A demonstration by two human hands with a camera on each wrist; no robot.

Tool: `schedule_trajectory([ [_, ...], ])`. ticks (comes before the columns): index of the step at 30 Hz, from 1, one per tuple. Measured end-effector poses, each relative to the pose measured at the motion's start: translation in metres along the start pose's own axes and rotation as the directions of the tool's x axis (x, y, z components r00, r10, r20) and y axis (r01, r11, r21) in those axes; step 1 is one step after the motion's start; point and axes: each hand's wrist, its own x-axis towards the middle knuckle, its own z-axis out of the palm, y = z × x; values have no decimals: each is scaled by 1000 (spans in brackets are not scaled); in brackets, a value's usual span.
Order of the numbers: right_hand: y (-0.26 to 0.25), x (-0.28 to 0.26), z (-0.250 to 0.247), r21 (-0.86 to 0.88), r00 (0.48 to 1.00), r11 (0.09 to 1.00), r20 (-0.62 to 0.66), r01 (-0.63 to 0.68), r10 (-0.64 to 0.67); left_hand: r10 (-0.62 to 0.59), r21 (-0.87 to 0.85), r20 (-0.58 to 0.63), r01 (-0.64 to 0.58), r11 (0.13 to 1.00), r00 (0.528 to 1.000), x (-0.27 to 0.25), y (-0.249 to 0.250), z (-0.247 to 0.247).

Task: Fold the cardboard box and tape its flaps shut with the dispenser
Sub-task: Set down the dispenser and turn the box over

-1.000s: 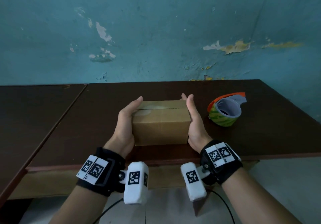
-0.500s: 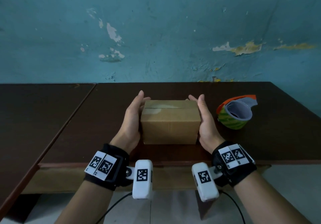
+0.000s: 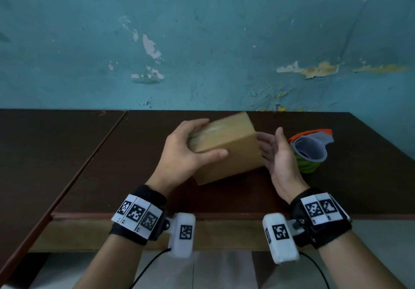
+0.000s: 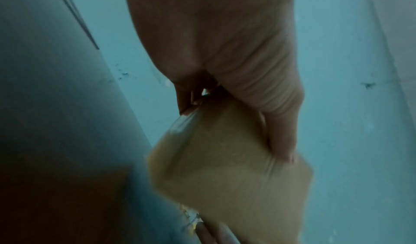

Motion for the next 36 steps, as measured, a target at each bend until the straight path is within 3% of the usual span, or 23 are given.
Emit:
schedule_trajectory([
  [3,-3,2,-5,68,999,997,28,-36,34,-140,-248,-127,105,963,982,0,-2,3],
  [6,-4,-1,-3,74,995,996,90,-51,44,-274,-447,-176,171,878,946,-1,3,9],
  [10,-5,-5,2,42,981,998,189,-49,40,-382,-582,-140,236,778,914,1,9,17],
  [15,-5,-10,9,-16,965,1000,261,16,-12,-401,-729,71,322,604,913,1,1,27],
  [17,-3,-10,11,-35,961,998,273,53,-42,-334,-727,139,325,604,932,-1,-5,29],
  [20,-2,-11,9,-16,958,993,264,118,-109,-255,-617,258,362,698,932,-4,-7,31],
  [24,-5,-9,3,-29,958,976,200,217,-207,-240,-549,293,368,750,926,-7,-8,30],
  [26,-9,-8,-1,-24,956,971,181,238,-230,-243,-592,265,356,723,933,-4,-6,24],
  [28,-12,-5,-8,-26,955,969,179,246,-238,-328,-669,143,335,663,934,0,-2,17],
  [31,-12,-2,-17,-70,946,965,227,251,-230,-460,-751,-11,296,590,888,4,-5,12],
  [36,-7,-4,-17,-154,924,953,326,262,-202,-497,-727,22,355,588,868,3,-2,19],
])
